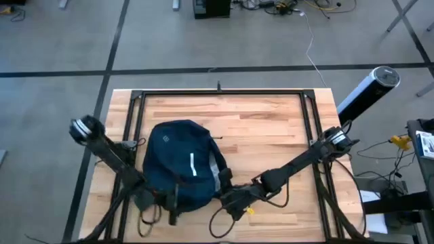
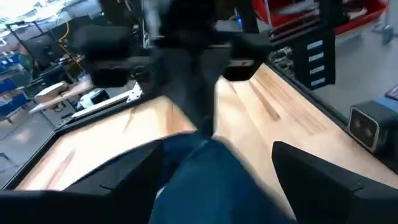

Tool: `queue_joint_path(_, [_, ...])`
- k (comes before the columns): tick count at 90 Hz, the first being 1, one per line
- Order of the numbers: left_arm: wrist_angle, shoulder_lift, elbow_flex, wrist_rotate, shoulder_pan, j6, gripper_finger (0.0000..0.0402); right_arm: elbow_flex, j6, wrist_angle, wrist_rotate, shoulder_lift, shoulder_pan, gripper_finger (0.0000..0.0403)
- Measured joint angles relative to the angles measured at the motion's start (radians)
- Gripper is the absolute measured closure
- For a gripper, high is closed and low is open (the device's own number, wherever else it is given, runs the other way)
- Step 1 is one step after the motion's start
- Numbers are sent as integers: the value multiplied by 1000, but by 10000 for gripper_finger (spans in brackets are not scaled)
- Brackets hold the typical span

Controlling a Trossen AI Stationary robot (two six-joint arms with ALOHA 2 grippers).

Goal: Unpack backpack
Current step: Close the blue backpack

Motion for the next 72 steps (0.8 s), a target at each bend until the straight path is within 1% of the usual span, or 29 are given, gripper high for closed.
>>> queue_joint_path(8, [-101,74,126,0,16,-42,129,0,12,-7,0,0,-4,403])
queue_joint_path(13, [-228,100,206,5,39,-116,133,0,12,-6,-1,1,-5,403])
queue_joint_path(20, [-439,123,307,39,86,-257,140,0,4,-2,-1,12,-5,403])
queue_joint_path(26, [-583,148,368,75,126,-367,142,0,3,-3,-1,24,-5,403])
queue_joint_path(32, [-667,172,397,114,153,-432,143,0,-6,-4,0,32,-5,403])
queue_joint_path(36, [-691,181,406,147,163,-449,143,0,-11,-9,0,32,-5,403])
queue_joint_path(43, [-684,185,415,181,161,-463,143,0,-6,-14,7,29,-5,403])
queue_joint_path(56, [-702,182,416,169,134,-507,143,0,-6,-36,7,18,-1,403])
queue_joint_path(63, [-748,182,416,143,125,-539,143,0,-4,-41,8,18,-1,403])
queue_joint_path(72, [-819,181,416,158,124,-580,143,0,9,-53,9,18,1,403])
